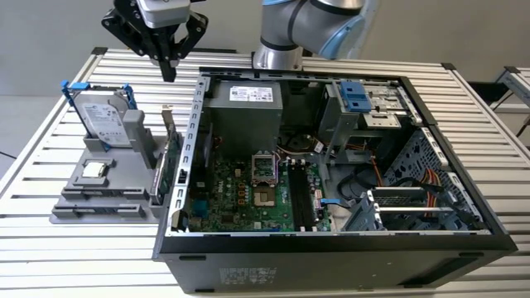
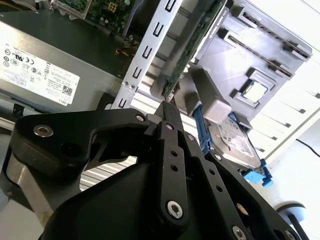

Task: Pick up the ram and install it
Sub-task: 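Reach for the ram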

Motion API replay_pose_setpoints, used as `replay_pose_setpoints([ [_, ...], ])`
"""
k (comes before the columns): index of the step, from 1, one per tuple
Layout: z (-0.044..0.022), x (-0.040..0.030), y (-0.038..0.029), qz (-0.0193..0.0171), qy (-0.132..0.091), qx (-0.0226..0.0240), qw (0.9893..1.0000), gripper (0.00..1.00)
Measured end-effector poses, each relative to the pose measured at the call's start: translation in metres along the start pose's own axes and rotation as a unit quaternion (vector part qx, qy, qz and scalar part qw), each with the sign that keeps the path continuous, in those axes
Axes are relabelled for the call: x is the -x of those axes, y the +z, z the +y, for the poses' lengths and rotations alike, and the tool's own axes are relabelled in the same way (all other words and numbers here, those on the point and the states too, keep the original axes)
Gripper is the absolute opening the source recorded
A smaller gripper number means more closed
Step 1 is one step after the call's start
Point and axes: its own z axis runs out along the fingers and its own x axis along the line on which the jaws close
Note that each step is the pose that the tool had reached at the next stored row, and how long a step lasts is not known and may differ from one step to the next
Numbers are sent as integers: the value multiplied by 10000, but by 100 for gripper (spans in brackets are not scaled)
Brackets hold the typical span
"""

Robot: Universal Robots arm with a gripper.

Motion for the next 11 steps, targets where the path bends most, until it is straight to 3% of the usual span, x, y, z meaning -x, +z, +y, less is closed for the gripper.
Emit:
replay_pose_setpoints([
  [11, -6, -90, -2, 0, 0, 0, 10000, 0],
])
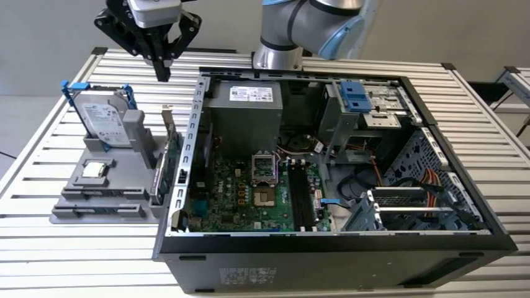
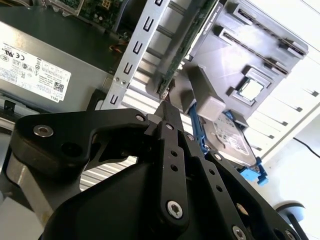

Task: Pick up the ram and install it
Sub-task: 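Reach for the ram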

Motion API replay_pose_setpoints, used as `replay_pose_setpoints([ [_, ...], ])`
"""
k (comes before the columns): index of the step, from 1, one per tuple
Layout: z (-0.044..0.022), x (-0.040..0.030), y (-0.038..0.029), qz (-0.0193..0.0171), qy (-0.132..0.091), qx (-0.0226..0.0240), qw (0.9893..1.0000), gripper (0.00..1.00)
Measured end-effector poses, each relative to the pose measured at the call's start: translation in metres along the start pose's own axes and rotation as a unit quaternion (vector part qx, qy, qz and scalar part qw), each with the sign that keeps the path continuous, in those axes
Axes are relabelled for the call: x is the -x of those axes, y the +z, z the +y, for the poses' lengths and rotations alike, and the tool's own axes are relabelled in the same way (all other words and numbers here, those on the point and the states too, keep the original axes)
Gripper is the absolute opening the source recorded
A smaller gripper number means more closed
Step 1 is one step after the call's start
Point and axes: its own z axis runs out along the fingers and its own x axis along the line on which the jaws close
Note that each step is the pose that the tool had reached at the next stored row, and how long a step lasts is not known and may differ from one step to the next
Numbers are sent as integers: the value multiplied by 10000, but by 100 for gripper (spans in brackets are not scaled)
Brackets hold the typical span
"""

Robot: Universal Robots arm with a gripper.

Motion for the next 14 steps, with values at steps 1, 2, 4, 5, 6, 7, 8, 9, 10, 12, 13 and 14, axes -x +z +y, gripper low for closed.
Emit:
replay_pose_setpoints([
  [1, 0, -7, 0, 0, 0, 0, 10000, 0],
  [2, -1, -14, 0, 0, 0, 0, 10000, 0],
  [4, -2, -25, 0, -1, 0, 0, 10000, 0],
  [5, -2, -31, 0, 0, 0, 0, 10000, 0],
  [6, -3, -38, -1, 0, 0, 0, 10000, 0],
  [7, -3, -44, -1, 0, 0, 0, 10000, 0],
  [8, -4, -51, -1, 0, 0, 0, 10000, 0],
  [9, -4, -57, -1, 0, 0, 0, 10000, 0],
  [10, -5, -64, -1, 0, 0, 0, 10000, 0],
  [12, -5, -77, -2, 0, 0, 0, 10000, 0],
  [13, -6, -83, -2, 0, 0, 0, 10000, 0],
  [14, -6, -89, -2, 0, 0, 0, 10000, 0],
])
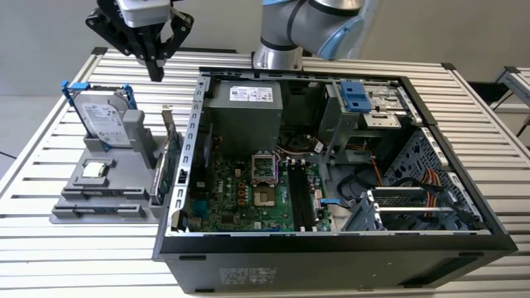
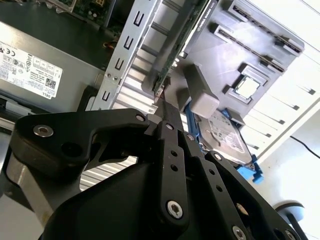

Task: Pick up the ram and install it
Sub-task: 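Reach for the ram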

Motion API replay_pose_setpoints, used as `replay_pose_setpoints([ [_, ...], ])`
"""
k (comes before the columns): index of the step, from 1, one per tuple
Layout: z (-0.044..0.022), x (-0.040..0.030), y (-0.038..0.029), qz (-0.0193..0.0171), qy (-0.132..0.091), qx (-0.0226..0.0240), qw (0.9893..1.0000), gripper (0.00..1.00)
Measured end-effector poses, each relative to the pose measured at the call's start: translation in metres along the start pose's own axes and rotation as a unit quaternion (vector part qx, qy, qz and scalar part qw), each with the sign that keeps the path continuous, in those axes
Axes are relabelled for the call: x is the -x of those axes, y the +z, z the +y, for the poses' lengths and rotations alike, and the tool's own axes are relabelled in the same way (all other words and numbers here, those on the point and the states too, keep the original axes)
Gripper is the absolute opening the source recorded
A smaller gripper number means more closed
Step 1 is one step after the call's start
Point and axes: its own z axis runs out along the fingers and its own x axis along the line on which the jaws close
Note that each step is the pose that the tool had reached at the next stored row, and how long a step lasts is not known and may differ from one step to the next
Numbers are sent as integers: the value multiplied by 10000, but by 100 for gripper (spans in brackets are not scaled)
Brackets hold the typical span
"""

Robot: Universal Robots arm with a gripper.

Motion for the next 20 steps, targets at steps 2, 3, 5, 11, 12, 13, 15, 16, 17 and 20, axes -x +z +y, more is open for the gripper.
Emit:
replay_pose_setpoints([
  [2, -1, -12, 0, 0, 0, 0, 10000, 0],
  [3, -1, -19, -1, 0, 0, 0, 10000, 0],
  [5, -2, -32, -1, 0, 0, 0, 10000, 0],
  [11, -5, -71, -2, 0, 0, 0, 10000, 0],
  [12, -5, -78, -2, 0, 0, 0, 10000, 0],
  [13, -6, -85, -2, 0, 0, 0, 10000, 0],
  [15, -7, -99, -2, 0, 0, 0, 10000, 0],
  [16, -7, -105, -2, 0, 0, 0, 10000, 0],
  [17, -8, -113, -2, 0, 0, 0, 10000, 0],
  [20, -10, -136, -3, 0, 0, 1, 10000, 0],
])
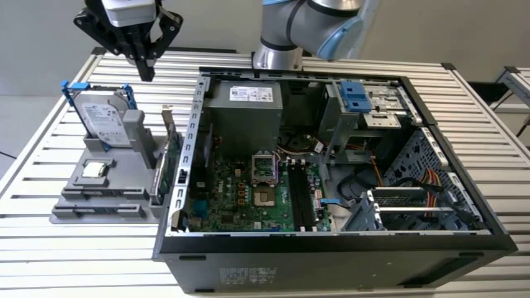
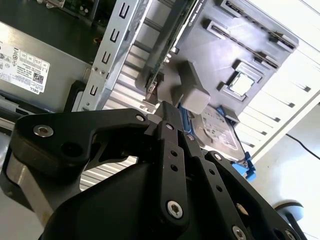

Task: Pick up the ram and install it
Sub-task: 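Reach for the ram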

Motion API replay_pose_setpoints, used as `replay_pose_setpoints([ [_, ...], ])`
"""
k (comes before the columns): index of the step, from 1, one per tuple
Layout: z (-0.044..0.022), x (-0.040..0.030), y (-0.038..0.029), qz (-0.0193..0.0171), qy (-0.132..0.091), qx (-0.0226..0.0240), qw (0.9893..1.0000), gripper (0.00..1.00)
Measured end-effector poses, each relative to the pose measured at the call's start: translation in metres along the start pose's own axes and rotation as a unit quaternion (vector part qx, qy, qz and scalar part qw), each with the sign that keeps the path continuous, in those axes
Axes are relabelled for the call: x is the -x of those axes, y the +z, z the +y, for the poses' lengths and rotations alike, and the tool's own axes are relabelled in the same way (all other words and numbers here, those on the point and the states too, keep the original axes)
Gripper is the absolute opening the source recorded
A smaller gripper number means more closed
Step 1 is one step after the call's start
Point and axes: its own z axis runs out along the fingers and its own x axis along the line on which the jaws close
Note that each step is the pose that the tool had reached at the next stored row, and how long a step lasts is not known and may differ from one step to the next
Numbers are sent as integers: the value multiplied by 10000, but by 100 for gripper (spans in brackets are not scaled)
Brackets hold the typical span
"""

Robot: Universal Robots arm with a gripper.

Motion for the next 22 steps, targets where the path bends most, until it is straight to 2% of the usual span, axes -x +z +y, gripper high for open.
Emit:
replay_pose_setpoints([
  [22, -12, -173, -4, 0, 0, 0, 10000, 0],
])
